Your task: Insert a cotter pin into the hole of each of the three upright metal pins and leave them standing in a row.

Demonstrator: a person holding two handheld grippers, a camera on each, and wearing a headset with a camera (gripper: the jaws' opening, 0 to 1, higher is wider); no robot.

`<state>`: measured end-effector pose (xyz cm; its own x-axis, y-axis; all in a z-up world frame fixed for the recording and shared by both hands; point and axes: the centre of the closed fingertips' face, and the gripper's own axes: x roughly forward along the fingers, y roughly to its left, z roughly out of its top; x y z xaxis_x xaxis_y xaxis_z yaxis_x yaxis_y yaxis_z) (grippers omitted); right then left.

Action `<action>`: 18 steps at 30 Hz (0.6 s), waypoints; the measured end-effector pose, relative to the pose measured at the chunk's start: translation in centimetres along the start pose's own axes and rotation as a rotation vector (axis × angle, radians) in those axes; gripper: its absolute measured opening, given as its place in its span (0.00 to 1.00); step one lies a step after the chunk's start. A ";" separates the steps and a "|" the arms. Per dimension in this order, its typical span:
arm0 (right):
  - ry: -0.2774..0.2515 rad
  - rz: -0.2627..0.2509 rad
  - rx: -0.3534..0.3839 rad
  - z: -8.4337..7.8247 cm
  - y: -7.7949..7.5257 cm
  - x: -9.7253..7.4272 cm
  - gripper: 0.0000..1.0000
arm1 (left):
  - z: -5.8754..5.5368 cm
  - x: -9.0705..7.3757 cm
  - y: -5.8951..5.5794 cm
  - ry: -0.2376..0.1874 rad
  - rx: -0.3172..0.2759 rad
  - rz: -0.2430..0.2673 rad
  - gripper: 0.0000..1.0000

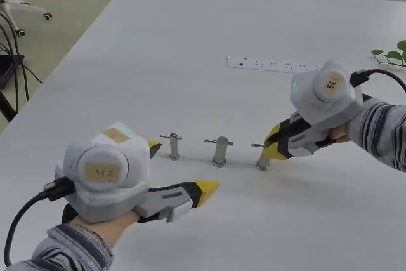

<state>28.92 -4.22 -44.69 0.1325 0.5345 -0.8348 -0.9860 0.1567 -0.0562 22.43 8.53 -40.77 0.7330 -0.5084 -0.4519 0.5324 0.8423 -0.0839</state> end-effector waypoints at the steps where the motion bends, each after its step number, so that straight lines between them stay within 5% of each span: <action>1: -0.002 0.002 -0.008 0.0 0.0 0.0 0.09 | 0.0 -0.1 0.1 0.000 -0.002 0.002 0.69; 8: -0.007 -0.006 -0.030 -0.1 0.1 0.1 0.10 | -0.1 -0.5 0.9 0.004 -0.001 0.018 0.70; 13: -0.015 -0.041 -0.057 -0.1 0.4 -0.3 0.20 | -0.1 -0.7 1.6 0.010 0.005 0.021 0.70; 18: -0.066 -0.130 0.014 0.3 0.0 -1.4 0.30 | 0.0 -1.0 2.0 0.013 0.009 0.022 0.71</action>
<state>28.77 -4.73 -43.40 0.2658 0.5624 -0.7830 -0.9587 0.2398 -0.1532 22.77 10.77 -40.49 0.7387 -0.4876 -0.4653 0.5205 0.8513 -0.0656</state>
